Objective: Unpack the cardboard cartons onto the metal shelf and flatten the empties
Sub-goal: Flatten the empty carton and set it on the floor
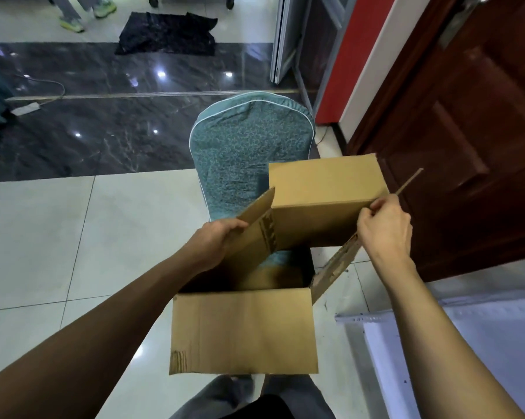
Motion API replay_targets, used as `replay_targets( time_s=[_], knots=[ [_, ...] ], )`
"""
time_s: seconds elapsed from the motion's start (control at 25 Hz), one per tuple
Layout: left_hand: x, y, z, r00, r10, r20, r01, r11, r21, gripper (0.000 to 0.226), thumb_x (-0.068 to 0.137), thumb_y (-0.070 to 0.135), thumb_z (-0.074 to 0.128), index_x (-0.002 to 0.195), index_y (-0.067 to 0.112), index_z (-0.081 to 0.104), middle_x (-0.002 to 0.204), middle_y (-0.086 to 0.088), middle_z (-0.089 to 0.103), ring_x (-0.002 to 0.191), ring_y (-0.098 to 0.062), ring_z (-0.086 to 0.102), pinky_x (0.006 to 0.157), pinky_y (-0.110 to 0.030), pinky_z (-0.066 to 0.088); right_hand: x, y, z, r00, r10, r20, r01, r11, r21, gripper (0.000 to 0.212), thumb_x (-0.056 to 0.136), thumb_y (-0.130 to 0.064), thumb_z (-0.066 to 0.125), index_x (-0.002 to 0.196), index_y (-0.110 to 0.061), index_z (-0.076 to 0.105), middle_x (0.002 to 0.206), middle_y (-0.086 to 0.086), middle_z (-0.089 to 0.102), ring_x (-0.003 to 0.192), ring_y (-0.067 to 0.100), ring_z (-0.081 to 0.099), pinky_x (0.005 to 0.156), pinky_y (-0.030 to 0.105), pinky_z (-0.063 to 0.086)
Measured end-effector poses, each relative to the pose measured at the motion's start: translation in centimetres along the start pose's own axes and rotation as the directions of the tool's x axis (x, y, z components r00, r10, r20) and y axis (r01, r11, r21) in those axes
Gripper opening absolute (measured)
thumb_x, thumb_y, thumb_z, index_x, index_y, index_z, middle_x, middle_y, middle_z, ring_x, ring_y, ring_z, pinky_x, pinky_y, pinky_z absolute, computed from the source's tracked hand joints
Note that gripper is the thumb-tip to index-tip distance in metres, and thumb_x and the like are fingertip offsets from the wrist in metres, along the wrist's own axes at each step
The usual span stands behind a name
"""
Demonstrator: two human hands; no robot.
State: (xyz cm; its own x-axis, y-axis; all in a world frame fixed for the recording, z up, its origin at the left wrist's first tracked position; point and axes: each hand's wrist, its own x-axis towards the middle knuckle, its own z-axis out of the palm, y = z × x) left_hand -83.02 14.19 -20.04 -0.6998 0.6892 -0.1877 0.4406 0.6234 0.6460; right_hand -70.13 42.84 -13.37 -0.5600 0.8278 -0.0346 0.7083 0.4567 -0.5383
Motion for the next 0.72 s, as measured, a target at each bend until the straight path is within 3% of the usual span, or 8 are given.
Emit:
replay_targets(
  time_s=[0.2, 0.32, 0.4, 0.56, 0.72],
  knots=[
    [-0.3, 1.8, -1.0, 0.988, 0.116, 0.103, -0.115, 0.993, -0.022, 0.038, 0.1, 0.003, 0.046, 0.127, 0.019, 0.067, 0.12, 0.008, 0.061, 0.101, -0.009, 0.056, 0.088, -0.013, 0.04, 0.8, -0.7, -1.5, 0.981, 0.173, -0.091, -0.161, 0.978, 0.132, 0.021, 0.098, -0.017, 0.046, 0.116, -0.006, 0.05, 0.118, 0.03, 0.061, 0.109, 0.049, 0.058, 0.092, 0.047, 0.045],
    [-0.2, 1.8, 0.3, 0.972, 0.17, 0.165, -0.182, 0.981, 0.063, 0.036, 0.103, 0.011, 0.046, 0.135, 0.016, 0.061, 0.135, -0.003, 0.062, 0.119, -0.018, 0.056, 0.104, -0.032, 0.043, 1.9, -0.5, -0.7, 0.964, 0.258, -0.064, -0.247, 0.958, 0.146, 0.025, 0.099, -0.019, 0.043, 0.12, -0.006, 0.051, 0.122, 0.029, 0.06, 0.113, 0.048, 0.058, 0.094, 0.047, 0.045],
    [0.1, 1.6, 1.3, 0.97, 0.141, 0.2, -0.168, 0.978, 0.124, 0.042, 0.101, 0.02, 0.053, 0.142, 0.016, 0.054, 0.137, -0.005, 0.057, 0.12, -0.021, 0.055, 0.103, -0.038, 0.045, 2.3, -0.3, 0.1, 0.961, 0.271, -0.052, -0.262, 0.956, 0.135, 0.027, 0.101, -0.02, 0.042, 0.122, -0.006, 0.052, 0.124, 0.028, 0.06, 0.115, 0.047, 0.057, 0.096, 0.047, 0.045],
    [1.0, 1.7, 2.3, 0.965, 0.151, 0.213, -0.177, 0.978, 0.112, 0.065, 0.093, 0.028, 0.068, 0.151, 0.017, 0.041, 0.133, -0.004, 0.051, 0.112, -0.019, 0.053, 0.094, -0.035, 0.05, 3.7, 0.2, 0.6, 0.976, 0.213, -0.04, -0.21, 0.974, 0.08, 0.031, 0.101, -0.022, 0.042, 0.121, -0.006, 0.06, 0.123, 0.027, 0.063, 0.116, 0.046, 0.057, 0.097, 0.045, 0.045],
    [2.5, 1.1, 2.4, 0.969, 0.136, 0.204, -0.159, 0.982, 0.103, 0.068, 0.09, 0.025, 0.07, 0.151, 0.02, 0.04, 0.138, -0.005, 0.048, 0.116, -0.021, 0.05, 0.096, -0.036, 0.049, 5.7, 2.0, 0.1, 0.992, 0.02, 0.125, -0.019, 1.0, -0.01, 0.031, 0.095, -0.027, 0.043, 0.106, -0.012, 0.068, 0.109, 0.02, 0.069, 0.109, 0.042, 0.062, 0.094, 0.043, 0.048]
  ],
)
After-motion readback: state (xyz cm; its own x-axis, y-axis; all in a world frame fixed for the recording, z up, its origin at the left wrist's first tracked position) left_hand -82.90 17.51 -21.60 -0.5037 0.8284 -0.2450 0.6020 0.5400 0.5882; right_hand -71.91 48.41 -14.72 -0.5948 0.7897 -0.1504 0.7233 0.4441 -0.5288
